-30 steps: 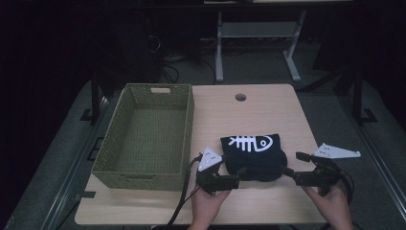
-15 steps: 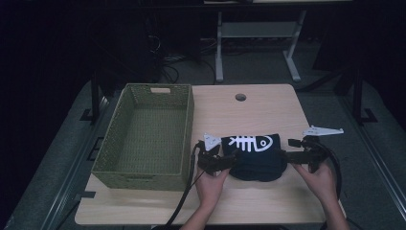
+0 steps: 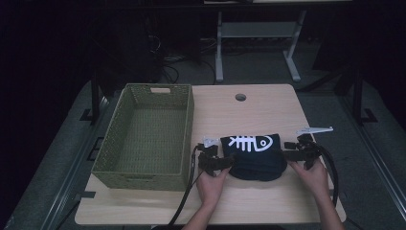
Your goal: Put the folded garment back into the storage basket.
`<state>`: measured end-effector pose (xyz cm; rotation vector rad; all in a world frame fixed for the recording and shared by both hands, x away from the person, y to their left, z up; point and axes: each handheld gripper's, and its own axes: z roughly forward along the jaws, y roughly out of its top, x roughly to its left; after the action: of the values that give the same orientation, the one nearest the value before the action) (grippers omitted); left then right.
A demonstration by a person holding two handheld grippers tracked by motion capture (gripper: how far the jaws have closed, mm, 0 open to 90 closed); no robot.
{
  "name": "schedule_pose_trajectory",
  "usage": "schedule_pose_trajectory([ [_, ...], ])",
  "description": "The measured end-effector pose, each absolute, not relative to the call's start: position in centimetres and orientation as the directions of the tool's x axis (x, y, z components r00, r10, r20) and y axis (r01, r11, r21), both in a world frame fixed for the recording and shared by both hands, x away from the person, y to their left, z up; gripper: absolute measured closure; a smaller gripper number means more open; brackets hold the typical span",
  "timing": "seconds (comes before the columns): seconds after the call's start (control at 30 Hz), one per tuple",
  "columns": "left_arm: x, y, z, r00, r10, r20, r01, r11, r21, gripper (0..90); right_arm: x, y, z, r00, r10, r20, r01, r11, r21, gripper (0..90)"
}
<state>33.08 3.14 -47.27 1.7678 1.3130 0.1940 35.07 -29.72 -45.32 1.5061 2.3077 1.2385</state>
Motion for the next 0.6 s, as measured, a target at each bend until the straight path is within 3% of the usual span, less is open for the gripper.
schedule_pose_trajectory([
  [0.43,33.9,3.1,-47.8,0.424,0.781,-0.459,0.733,0.002,0.68,37.3,35.4,-29.3,-46.9,-0.49,0.812,0.319,0.73,0.181,0.659,37.6],
  [0.6,34.0,2.9,-47.8,0.423,0.777,-0.467,0.737,0.005,0.675,38.1,35.4,-30.2,-47.3,-0.464,0.818,0.34,0.742,0.149,0.654,40.9],
])
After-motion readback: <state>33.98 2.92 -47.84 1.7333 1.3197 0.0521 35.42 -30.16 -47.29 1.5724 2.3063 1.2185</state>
